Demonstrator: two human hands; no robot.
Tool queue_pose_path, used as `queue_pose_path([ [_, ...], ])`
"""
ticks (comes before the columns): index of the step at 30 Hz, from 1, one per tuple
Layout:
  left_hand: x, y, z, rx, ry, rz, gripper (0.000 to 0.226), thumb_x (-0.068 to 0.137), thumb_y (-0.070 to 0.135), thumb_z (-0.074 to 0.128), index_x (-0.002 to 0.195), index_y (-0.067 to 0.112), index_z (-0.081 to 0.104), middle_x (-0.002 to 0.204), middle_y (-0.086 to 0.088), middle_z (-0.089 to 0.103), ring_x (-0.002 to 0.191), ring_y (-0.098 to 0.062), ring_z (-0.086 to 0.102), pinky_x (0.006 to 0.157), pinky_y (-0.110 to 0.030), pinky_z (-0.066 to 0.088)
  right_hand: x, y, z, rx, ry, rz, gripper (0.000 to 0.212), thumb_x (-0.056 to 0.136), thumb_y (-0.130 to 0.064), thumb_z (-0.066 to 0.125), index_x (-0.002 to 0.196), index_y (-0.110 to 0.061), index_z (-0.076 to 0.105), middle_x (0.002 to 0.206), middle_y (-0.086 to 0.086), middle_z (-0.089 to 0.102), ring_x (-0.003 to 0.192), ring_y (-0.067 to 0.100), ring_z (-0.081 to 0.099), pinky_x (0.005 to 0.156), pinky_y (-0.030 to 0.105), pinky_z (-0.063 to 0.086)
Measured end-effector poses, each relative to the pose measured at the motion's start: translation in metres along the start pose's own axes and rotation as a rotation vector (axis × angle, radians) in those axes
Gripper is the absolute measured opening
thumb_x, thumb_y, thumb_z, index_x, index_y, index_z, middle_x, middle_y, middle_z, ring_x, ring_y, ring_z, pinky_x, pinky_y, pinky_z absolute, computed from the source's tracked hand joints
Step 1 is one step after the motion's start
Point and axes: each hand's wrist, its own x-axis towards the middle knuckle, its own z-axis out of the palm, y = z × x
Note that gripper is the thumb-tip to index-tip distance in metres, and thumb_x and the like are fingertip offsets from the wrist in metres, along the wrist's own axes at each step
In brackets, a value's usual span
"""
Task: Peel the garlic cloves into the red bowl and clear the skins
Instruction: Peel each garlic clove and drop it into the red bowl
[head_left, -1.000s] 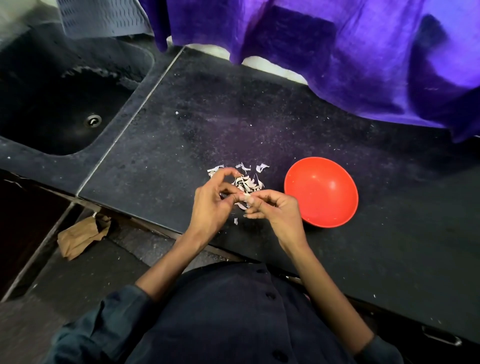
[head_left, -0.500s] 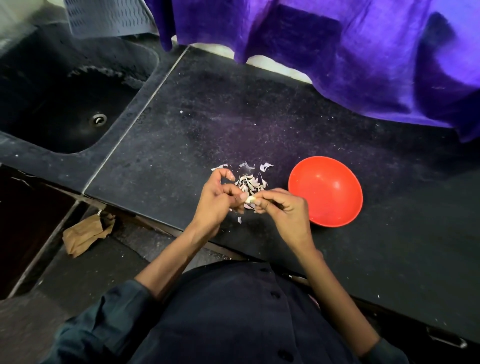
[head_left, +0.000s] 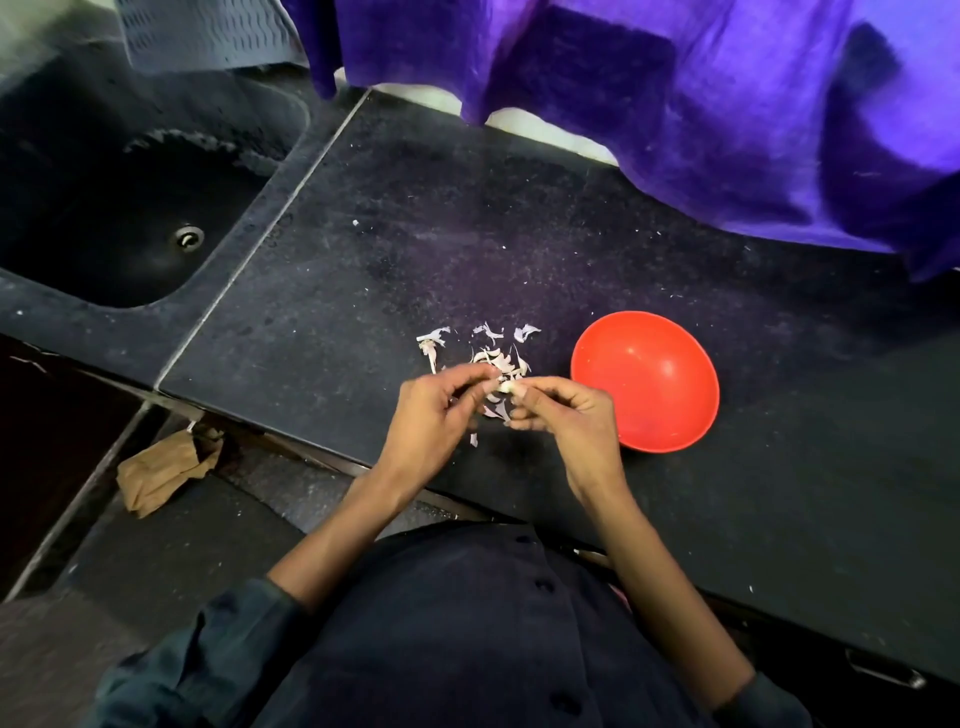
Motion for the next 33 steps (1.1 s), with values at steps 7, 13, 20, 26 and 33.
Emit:
queue_pose_path([
  [7,-0.0019,-0.0064,0.0022,0.517,0.02,0.364,0.034,0.09,0.037,0.052,0.097,0.013,0.075,0.083,0.001,0.074,0.068,-0.018,0.065,0.06,-0.028,0.055,-0.0012,-0.0044,0.0028,-0.031,0.021,0.053,0.004,0.085,-0.002,0.069,0.084,-0.002,0.073,0.065,0.004,0.066,0.057,0.011,0.06,0.059,0.025,0.056],
  [13,-0.0004,-0.0061,0.0003,0.54,-0.002,0.431,0.033,0.091,0.031,0.051,0.097,0.01,0.076,0.083,0.001,0.074,0.07,-0.014,0.066,0.062,-0.026,0.054,-0.0014,-0.0056,0.0028,-0.034,0.03,0.076,0.007,0.084,-0.001,0.069,0.079,-0.004,0.073,0.063,0.003,0.064,0.056,0.012,0.059,0.06,0.028,0.058],
  [20,-0.0007,-0.0074,0.0005,0.497,0.006,0.41,0.031,0.091,0.03,0.052,0.096,0.009,0.074,0.077,0.001,0.07,0.069,-0.009,0.058,0.063,-0.021,0.046,-0.002,-0.0073,0.003,-0.033,0.011,0.071,0.01,0.085,0.0,0.068,0.079,-0.006,0.074,0.065,0.005,0.064,0.058,0.013,0.059,0.063,0.031,0.058],
  [26,0.0006,-0.0074,-0.0003,0.424,0.012,0.354,0.029,0.09,0.03,0.053,0.093,0.01,0.074,0.078,0.001,0.071,0.066,-0.01,0.06,0.062,-0.024,0.049,-0.003,-0.0086,0.0037,-0.029,-0.011,0.061,0.012,0.085,0.0,0.068,0.079,-0.008,0.075,0.066,0.004,0.065,0.06,0.013,0.059,0.064,0.031,0.059],
  [33,0.0001,-0.0002,-0.0012,-0.148,0.04,-0.155,0.013,0.093,0.007,0.062,0.086,0.011,0.072,0.07,-0.005,0.069,0.054,-0.014,0.064,0.052,-0.03,0.056,-0.0044,-0.01,0.0009,-0.005,-0.081,0.035,0.012,0.086,-0.001,0.066,0.085,-0.01,0.074,0.072,-0.001,0.071,0.063,0.012,0.063,0.065,0.031,0.06],
])
